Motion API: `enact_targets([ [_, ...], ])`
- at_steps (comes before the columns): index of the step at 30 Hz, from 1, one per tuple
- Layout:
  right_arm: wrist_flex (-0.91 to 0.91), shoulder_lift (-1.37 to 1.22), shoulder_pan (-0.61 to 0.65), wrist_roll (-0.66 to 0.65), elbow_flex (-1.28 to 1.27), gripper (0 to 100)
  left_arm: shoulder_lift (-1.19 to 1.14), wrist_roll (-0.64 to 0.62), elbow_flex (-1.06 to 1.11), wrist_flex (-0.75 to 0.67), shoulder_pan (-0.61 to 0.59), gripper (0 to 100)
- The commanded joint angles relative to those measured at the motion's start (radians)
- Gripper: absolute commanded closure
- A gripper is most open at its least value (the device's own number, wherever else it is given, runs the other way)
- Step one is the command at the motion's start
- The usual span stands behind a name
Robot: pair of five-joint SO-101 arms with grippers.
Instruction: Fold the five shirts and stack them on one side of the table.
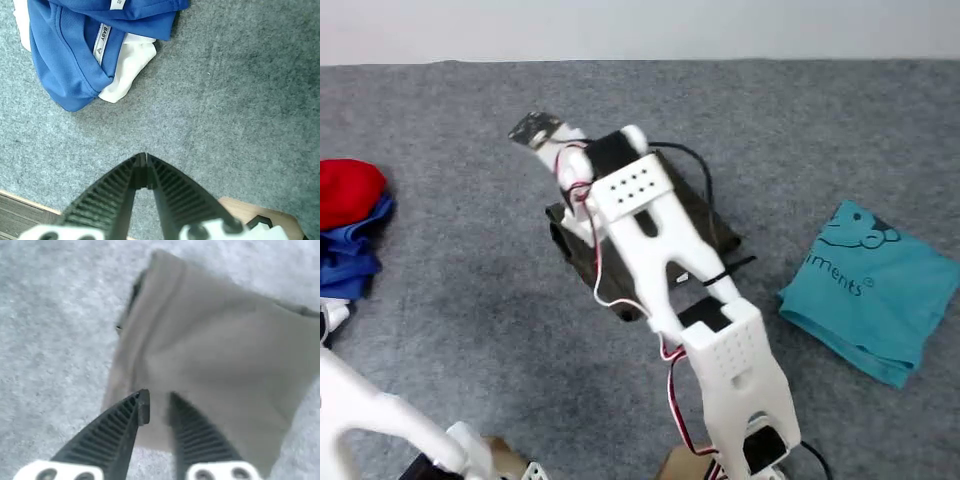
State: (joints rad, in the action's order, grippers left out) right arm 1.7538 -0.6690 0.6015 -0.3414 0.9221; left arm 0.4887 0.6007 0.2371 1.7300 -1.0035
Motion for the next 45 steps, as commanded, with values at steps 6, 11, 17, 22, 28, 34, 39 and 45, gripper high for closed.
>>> enact_targets([
  [6, 0.045, 0.186, -0.111, 0.166, 0.002, 99.0, 0.034, -0.011, -0.008, -0.008, 0.002, 99],
  [11, 0.044, 0.251, -0.156, 0.325, -0.149, 99.0, 0.034, -0.011, -0.007, -0.008, 0.002, 99],
  [17, 0.044, 0.358, -0.222, 0.505, -0.269, 99.0, 0.034, -0.011, -0.007, -0.008, 0.002, 99],
  [22, 0.042, 0.41, -0.265, 0.511, -0.362, 99.0, 0.034, -0.011, -0.007, 0.003, 0.002, 99],
  [28, 0.01, 0.351, -0.3, 0.512, -0.439, 98.6, 0.034, -0.011, 0.001, 0.015, 0.002, 99],
  [34, -0.035, 0.223, -0.298, 0.512, -0.439, 83.4, 0.032, -0.009, 0.012, 0.011, 0.003, 99],
  [39, -0.113, 0.196, -0.3, 0.509, -0.439, 76.3, 0.032, -0.008, 0.012, 0.011, 0.005, 99],
  [45, -0.214, 0.166, -0.326, 0.508, -0.439, 76.3, 0.032, -0.008, 0.012, 0.011, 0.008, 99],
])
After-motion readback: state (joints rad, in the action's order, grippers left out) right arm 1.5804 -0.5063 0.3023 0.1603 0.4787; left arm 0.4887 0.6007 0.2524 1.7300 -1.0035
